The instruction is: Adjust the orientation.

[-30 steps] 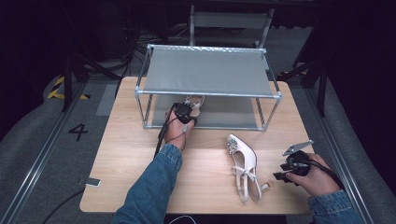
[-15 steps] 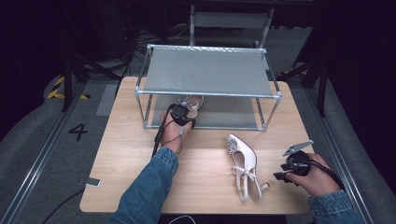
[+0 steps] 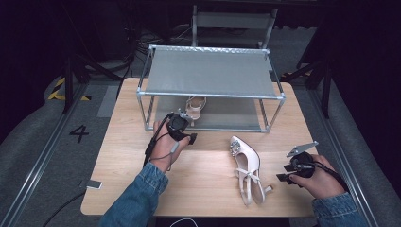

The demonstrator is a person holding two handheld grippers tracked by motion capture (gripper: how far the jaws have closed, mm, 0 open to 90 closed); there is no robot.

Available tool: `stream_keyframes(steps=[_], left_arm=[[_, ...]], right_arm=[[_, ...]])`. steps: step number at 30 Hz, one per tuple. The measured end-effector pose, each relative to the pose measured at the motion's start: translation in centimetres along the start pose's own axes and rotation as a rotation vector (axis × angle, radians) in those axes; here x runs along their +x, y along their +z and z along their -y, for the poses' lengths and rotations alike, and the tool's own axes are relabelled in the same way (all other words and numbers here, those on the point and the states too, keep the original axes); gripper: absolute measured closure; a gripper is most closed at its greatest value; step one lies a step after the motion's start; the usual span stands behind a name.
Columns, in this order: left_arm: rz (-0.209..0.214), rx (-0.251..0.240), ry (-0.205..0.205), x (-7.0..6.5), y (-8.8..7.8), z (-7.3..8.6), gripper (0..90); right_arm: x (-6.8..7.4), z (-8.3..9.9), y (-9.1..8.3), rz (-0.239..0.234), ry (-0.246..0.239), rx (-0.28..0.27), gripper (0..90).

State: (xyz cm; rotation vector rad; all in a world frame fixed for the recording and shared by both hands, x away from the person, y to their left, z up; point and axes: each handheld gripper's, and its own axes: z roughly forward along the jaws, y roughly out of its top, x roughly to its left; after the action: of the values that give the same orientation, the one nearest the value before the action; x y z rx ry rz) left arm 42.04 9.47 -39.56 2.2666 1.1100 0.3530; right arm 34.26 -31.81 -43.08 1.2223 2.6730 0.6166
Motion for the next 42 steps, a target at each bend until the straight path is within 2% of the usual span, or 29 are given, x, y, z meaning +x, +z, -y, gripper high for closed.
stream_keyframes(steps=[5, 6, 8, 14, 17, 20, 24, 33, 34, 36, 38, 42], left_arm=[[-0.013, 0.05, 0.024, 0.0, -1.9, 1.4, 37.1], [-0.014, 0.06, 0.013, -0.1, -2.2, 1.8, 36.8], [-0.016, 0.09, 0.019, 0.1, -2.7, 2.4, 35.2], [-0.02, 0.107, 0.012, 0.2, -3.8, 3.6, 33.3], [-0.024, 0.112, 0.008, 0.2, -4.0, 3.9, 32.7], [-0.022, 0.113, 0.01, 0.3, -4.1, 4.1, 32.7], [-0.03, 0.122, 0.019, 0.4, -4.1, 4.3, 32.7], [-0.03, 0.143, 0.009, 0.9, -4.0, 4.9, 33.0], [-0.032, 0.149, -0.002, 0.9, -4.0, 5.0, 33.1], [-0.033, 0.151, 0.005, 1.0, -4.1, 5.2, 33.1], [-0.032, 0.149, -0.009, 1.0, -4.2, 5.4, 33.2], [-0.034, 0.15, -0.006, 1.1, -4.3, 5.5, 33.2]], right_arm=[[0.2, -0.4, -0.5, 0.004, -0.007, -0.014, 49.1], [0.3, -0.6, -0.7, 0.006, -0.012, -0.018, 49.0], [0.5, -0.9, -1.0, 0.006, -0.025, -0.035, 49.0], [1.3, -2.3, -1.9, -0.018, -0.036, -0.071, 49.0], [2.2, -3.4, -2.5, -0.058, -0.034, -0.112, 49.0], [2.7, -4.1, -2.7, -0.074, -0.034, -0.131, 49.0], [3.3, -5.1, -2.8, -0.073, -0.045, -0.149, 49.0], [4.4, -7.1, -1.9, -0.053, -0.057, -0.174, 45.0], [4.5, -7.3, -1.8, -0.055, -0.059, -0.172, 45.0], [4.7, -7.7, -1.8, -0.056, -0.061, -0.175, 45.8], [5.1, -7.9, -1.8, -0.057, -0.089, -0.169, 46.8], [6.4, -8.2, -1.8, -0.095, -0.139, -0.154, 47.8]])
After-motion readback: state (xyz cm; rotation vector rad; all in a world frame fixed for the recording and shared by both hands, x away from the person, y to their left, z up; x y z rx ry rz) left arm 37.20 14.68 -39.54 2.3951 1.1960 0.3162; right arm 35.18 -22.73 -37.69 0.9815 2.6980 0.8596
